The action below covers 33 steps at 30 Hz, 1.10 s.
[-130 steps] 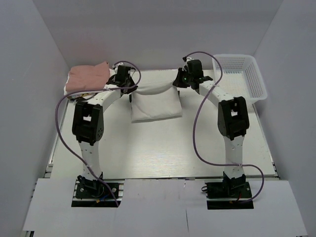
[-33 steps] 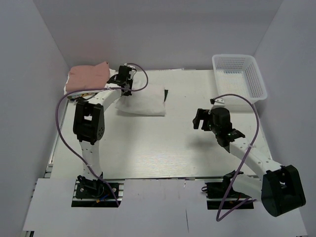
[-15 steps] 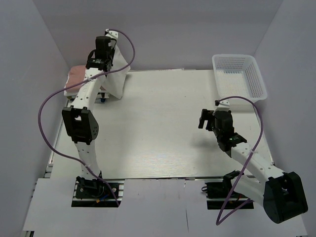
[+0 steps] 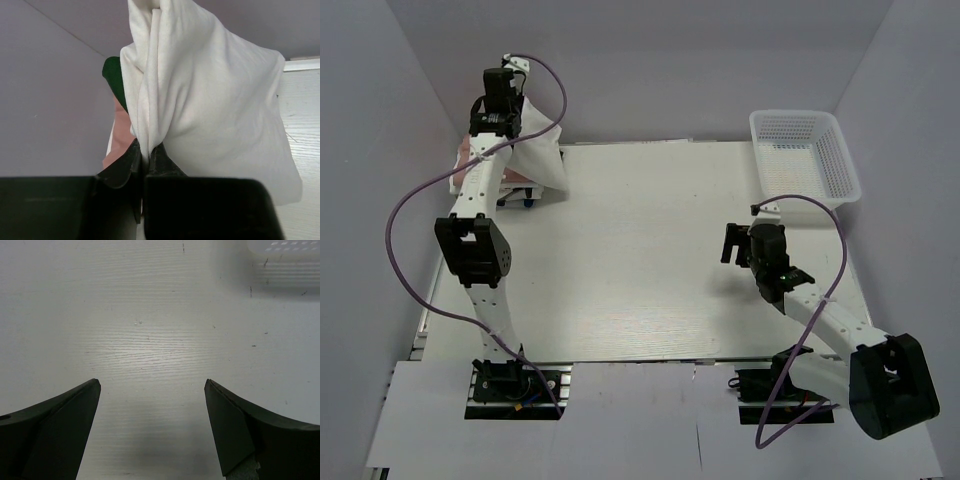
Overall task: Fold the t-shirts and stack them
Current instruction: Put the neatly folded tshirt into the corner of the board with the left arm
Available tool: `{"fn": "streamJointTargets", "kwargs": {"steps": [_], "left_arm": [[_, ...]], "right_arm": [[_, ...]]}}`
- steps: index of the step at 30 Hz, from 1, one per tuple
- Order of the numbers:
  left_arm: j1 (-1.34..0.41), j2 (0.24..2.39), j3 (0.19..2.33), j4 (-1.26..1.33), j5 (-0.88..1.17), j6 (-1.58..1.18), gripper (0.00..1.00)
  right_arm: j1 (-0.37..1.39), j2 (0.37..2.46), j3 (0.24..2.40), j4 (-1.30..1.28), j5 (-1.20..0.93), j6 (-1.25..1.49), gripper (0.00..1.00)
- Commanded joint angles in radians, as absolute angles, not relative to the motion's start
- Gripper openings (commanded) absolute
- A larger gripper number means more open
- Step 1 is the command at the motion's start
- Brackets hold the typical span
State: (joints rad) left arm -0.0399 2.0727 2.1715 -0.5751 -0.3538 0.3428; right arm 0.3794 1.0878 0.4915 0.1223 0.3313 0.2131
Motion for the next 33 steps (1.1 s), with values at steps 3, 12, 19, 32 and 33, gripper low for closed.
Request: {"fn": "streamJointTargets", "kwargs": {"steps": [3,12,19,32,33], "left_arm": [[0.047,2.072,2.226,-0.473,-0.344,0.376,0.0],[0.147,2.178,2.204,-0.371,-0.27,0.4,0.0],[0.198,2.21,2.143,-0.322,-0.27,0.4,0.0],[0.276,2.204,2.143,-0.299,-0.236,0.41,0.0],[0.276,2.213,2.134,-0.29,-0.226,0.41,0.0]], "right_arm": [[0.376,1.085,0.549,0.147,0.327,0.207,0.9],[0.379,1.15,0.62,0.15,0.244,0.218,0.9],[0.377,1.207,0.67,0.15,0.199,0.224,0.9],[0.377,1.279,0.706,0.158,0.179,0.225,0.9],[0.379,1.281,0.707,0.156,0.179,0.224,0.9]]}}
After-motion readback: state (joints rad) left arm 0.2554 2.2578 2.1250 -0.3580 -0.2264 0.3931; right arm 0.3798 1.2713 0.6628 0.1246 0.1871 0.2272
